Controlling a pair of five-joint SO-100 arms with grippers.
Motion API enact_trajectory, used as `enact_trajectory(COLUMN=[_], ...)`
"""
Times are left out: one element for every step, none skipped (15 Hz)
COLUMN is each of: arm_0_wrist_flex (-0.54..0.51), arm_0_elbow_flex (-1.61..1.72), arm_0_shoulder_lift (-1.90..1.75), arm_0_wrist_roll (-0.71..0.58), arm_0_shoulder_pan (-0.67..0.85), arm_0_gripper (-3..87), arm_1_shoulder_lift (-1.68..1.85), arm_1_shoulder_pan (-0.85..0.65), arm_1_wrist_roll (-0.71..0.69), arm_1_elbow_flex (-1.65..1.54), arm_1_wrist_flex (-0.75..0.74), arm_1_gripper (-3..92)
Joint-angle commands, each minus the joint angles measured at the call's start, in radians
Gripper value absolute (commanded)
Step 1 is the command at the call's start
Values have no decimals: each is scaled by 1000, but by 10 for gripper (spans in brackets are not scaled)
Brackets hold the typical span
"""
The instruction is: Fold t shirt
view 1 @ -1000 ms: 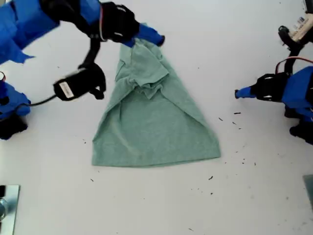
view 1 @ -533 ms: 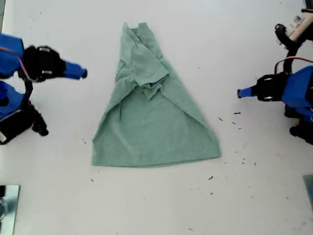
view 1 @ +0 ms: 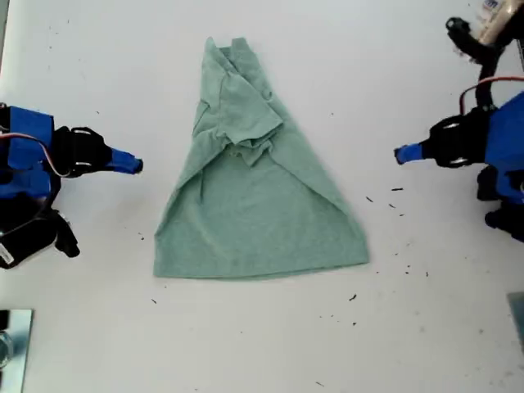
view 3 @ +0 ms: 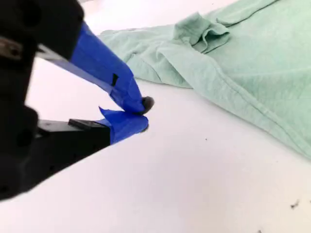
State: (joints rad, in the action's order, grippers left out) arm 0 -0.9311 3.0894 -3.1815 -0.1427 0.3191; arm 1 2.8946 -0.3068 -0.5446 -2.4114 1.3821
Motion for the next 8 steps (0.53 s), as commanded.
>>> enact_trajectory(arm_0_wrist_flex=[29, 21, -23, -77, -80, -58, -61, -69], arm_0_elbow_flex=[12, 67, 123, 144, 153, 147, 149, 153], arm_0_shoulder_lift=[-18, -74, -221, -365, -371, -308, -321, -342], arm_0_wrist_roll=[8, 15, 23, 20, 21, 18, 18, 17], arm_0_shoulder_pan=[-20, -21, -49, -71, -67, -52, -52, -51], arm_0_gripper=[-2, -2, -2, -2, -2, -2, -2, -2], arm_1_shoulder_lift=[-394, -540, -676, -764, -805, -838, -877, -925], arm_1_shoulder_pan=[77, 95, 110, 126, 133, 147, 172, 206], arm_1_wrist_roll=[-95, -107, -114, -135, -140, -143, -130, -109], arm_1_elbow_flex=[551, 739, 917, 1015, 1035, 1039, 1040, 1035], arm_1_wrist_flex=[130, 218, 324, 357, 351, 348, 347, 347], arm_1_gripper=[22, 30, 120, 177, 250, 288, 302, 313])
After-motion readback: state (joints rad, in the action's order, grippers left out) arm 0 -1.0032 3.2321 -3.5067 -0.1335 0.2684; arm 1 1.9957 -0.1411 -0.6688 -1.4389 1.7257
